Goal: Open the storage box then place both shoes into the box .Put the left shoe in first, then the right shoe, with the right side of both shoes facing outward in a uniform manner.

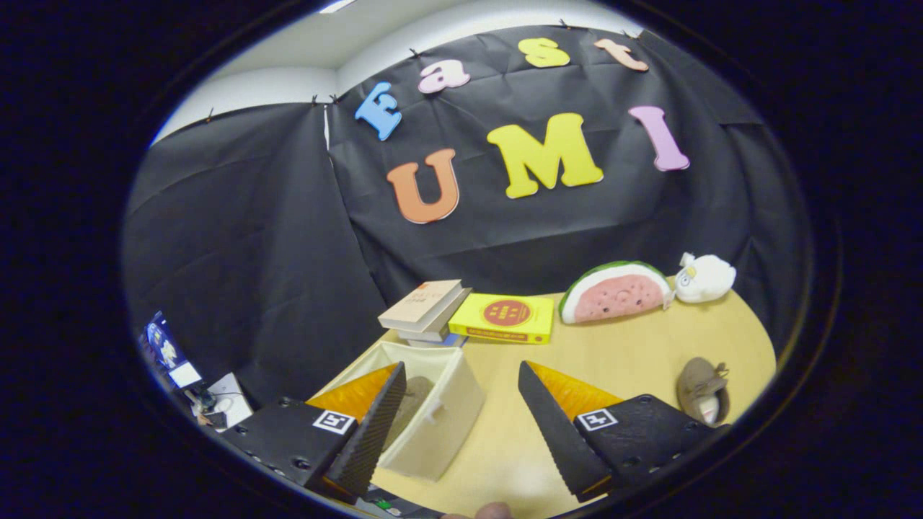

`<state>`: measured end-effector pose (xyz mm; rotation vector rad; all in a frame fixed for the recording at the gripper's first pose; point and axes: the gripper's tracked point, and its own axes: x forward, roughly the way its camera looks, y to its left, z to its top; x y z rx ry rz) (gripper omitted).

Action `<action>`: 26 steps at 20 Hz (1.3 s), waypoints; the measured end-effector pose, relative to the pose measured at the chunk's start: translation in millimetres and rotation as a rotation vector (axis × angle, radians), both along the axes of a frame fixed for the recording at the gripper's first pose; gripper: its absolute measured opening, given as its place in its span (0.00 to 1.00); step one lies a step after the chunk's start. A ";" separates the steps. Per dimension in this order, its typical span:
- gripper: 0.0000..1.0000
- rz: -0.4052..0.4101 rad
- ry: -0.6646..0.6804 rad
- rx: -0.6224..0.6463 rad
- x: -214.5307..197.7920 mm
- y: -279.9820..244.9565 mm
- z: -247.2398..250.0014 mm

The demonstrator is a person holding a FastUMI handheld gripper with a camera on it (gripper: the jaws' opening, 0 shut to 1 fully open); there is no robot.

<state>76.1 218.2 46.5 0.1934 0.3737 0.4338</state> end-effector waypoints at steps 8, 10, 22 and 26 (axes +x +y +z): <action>0.95 -0.210 -0.110 -0.218 -0.3 -219.4 -14.9; 0.96 -0.243 -0.076 -0.227 2.5 -250.0 -30.5; 0.96 -0.224 0.302 -0.356 48.1 -302.1 -186.8; 0.96 -0.212 0.389 -0.360 62.3 -303.0 -216.5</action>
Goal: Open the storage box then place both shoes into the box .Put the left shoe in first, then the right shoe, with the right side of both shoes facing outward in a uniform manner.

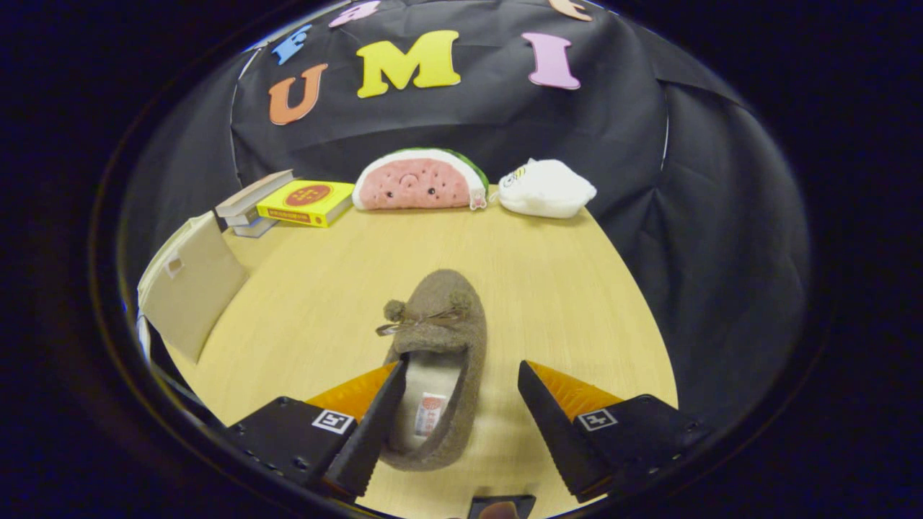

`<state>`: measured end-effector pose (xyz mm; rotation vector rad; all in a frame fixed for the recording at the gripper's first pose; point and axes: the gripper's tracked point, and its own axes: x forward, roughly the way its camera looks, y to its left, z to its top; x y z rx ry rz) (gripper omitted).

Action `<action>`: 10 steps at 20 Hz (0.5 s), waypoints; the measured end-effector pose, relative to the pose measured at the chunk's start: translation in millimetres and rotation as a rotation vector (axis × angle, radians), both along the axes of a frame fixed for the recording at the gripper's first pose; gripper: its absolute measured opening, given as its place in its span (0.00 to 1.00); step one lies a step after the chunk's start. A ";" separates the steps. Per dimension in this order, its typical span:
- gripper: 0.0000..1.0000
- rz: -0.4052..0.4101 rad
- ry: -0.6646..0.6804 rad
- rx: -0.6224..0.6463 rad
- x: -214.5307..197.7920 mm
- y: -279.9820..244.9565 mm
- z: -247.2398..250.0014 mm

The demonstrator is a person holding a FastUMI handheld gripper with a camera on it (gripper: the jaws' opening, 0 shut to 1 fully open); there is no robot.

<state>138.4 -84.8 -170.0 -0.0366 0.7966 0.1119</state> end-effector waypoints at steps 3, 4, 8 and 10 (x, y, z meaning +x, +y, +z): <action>0.94 -0.016 0.038 0.039 7.6 4.1 -11.4; 0.89 -0.020 0.052 0.043 9.2 5.0 -16.3; 0.48 -0.075 0.071 0.029 15.5 -8.9 -21.5; 0.03 -0.092 0.096 0.079 12.1 -8.0 -22.3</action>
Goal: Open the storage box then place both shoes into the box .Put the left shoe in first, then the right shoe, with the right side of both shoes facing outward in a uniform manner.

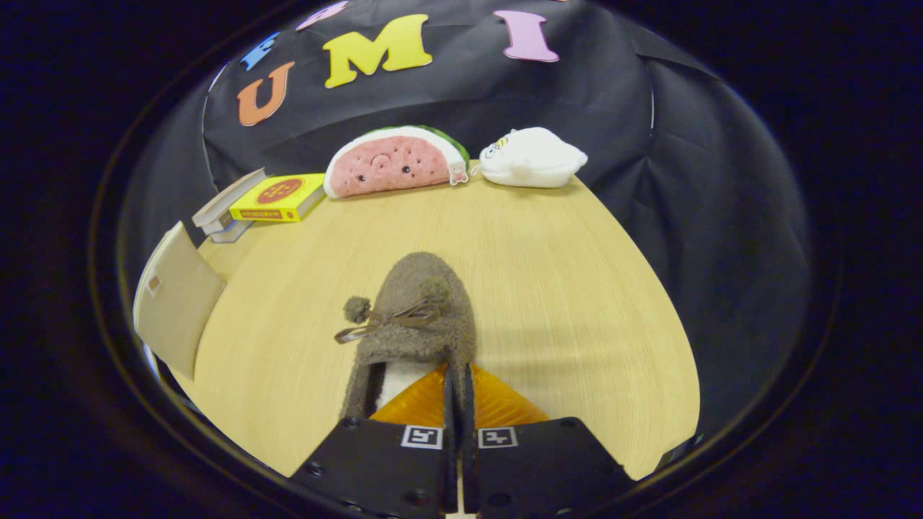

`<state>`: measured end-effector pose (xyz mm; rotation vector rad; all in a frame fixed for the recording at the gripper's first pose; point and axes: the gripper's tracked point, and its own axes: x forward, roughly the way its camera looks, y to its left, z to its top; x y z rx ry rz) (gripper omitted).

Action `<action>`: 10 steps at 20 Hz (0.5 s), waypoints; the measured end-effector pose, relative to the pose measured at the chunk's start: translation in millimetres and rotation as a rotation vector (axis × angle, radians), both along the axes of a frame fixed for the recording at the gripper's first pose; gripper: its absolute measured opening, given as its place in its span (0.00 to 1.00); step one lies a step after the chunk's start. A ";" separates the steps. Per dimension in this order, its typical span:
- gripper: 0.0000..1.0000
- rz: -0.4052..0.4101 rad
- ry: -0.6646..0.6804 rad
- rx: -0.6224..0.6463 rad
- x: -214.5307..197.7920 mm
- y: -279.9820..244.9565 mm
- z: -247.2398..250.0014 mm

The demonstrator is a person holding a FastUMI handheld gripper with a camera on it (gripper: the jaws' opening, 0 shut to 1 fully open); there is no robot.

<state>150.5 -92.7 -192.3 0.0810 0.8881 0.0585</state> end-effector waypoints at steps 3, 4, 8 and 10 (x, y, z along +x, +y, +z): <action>0.00 -0.040 -0.005 0.069 -5.1 1.6 4.0; 0.00 -0.051 -0.001 0.095 -8.2 5.7 7.4; 0.00 -0.085 -0.001 0.208 -23.5 36.3 36.4; 0.00 -0.095 -0.008 0.246 -33.4 61.9 61.1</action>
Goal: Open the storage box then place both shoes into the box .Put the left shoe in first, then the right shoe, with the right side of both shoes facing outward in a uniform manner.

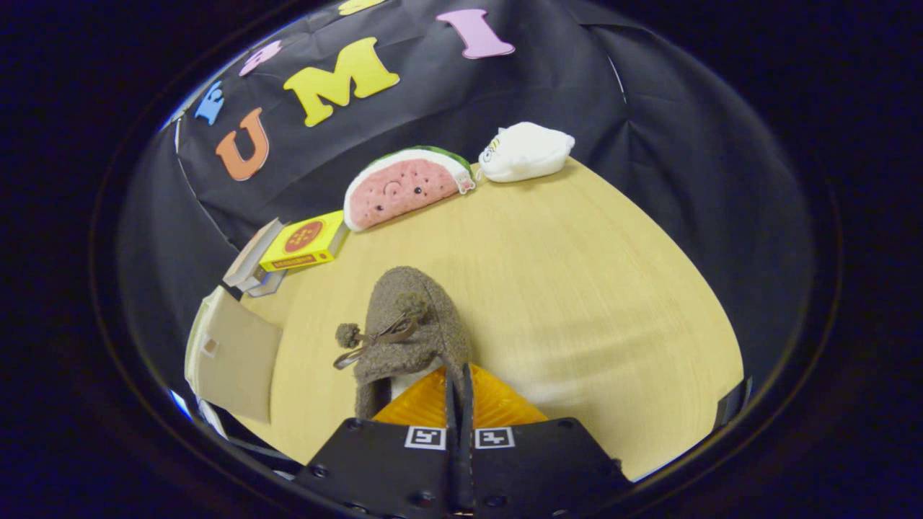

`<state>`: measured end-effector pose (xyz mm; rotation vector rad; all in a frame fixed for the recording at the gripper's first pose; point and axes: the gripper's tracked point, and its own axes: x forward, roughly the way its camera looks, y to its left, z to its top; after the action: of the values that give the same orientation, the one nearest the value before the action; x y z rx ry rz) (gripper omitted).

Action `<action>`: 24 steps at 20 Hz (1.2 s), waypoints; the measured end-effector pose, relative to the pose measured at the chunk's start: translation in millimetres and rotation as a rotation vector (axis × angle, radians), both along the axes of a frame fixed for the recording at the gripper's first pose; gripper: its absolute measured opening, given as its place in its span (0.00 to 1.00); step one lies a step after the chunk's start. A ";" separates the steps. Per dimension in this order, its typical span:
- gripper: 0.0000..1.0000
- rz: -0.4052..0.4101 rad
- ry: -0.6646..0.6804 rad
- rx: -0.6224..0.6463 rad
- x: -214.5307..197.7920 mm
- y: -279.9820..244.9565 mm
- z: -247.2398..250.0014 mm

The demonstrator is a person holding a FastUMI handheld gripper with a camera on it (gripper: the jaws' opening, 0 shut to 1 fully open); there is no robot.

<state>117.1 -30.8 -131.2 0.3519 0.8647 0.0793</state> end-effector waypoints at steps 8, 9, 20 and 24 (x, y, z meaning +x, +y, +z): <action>0.00 0.041 -0.147 0.063 -9.8 166.7 132.4; 0.00 0.049 -0.160 0.076 -10.3 191.9 144.9; 0.00 -0.075 -0.146 0.135 -0.5 392.6 134.5; 0.00 -0.112 -0.105 0.139 -5.0 417.0 106.1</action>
<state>112.1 386.2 -25.1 0.5216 0.7362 0.0539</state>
